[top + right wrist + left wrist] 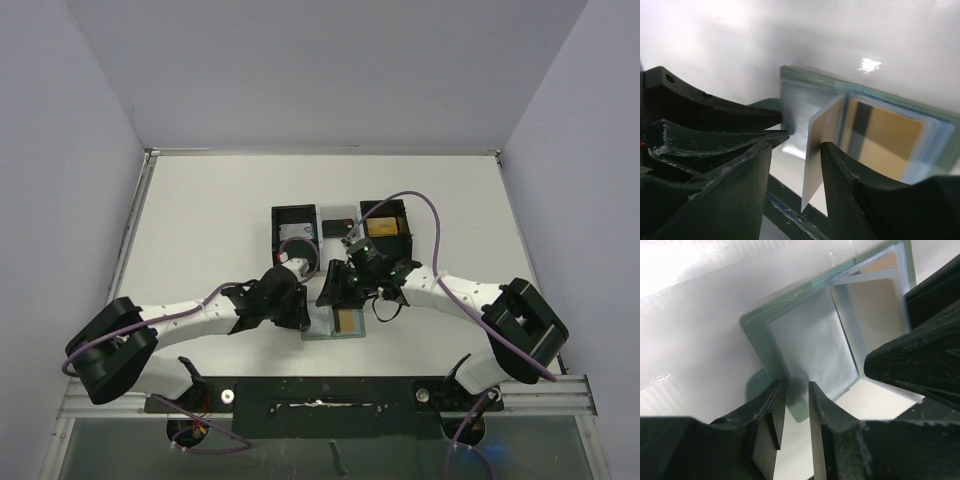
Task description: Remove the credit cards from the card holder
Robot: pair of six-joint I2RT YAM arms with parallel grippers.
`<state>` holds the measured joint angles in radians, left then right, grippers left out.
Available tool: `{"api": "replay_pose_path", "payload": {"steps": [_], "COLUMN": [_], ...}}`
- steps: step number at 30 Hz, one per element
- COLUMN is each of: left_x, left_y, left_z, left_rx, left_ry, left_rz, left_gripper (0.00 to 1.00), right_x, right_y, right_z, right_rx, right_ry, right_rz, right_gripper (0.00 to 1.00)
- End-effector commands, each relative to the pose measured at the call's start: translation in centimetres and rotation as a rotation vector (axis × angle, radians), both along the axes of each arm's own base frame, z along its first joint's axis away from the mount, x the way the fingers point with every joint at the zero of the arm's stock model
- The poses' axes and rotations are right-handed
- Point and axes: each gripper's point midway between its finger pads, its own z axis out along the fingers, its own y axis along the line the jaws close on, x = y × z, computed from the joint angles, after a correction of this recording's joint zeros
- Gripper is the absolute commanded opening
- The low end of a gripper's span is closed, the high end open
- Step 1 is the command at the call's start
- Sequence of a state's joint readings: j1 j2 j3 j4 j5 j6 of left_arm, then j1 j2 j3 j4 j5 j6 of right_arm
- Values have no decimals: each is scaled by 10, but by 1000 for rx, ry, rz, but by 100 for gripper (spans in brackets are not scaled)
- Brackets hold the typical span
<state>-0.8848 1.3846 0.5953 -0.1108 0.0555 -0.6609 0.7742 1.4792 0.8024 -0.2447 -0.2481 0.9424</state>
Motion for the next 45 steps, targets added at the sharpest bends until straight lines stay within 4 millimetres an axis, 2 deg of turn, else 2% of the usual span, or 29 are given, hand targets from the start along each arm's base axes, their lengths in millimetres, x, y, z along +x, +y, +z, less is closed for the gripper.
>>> {"api": "replay_pose_path", "payload": {"steps": [1,6,9,11,17,21,23,28,33,37,45], "left_x": [10,16,19,22,24,23,21,18,14,14,14], "left_y": [10,36,45,45,11,-16,-26,-34,-35,-34,-20], "left_z": [18,30,40,53,93,109,110,90,65,52,17], "left_rx": [-18,-9,-30,-76,-230,-306,-324,-318,-285,-263,-155], "left_ry": [-63,-112,-146,-182,-251,-240,-219,-149,-75,-46,14], "left_rz": [96,249,302,312,166,68,28,14,20,28,57], "left_gripper": [26,30,33,37,44,45,45,44,39,34,22], "right_x": [10,13,18,22,28,23,20,15,10,7,-2], "right_y": [38,44,37,27,-1,-5,-4,1,9,12,-4], "right_z": [37,32,34,36,34,25,17,6,-1,-6,-34], "right_rx": [197,205,177,138,61,55,45,44,50,43,-94], "right_ry": [-52,-29,-59,-94,-160,-135,-109,-74,-49,-28,46], "right_rz": [74,84,57,20,-82,-89,-83,-61,-30,-12,-35], "right_gripper": [45,45,45,45,46,44,41,38,36,33,31]}}
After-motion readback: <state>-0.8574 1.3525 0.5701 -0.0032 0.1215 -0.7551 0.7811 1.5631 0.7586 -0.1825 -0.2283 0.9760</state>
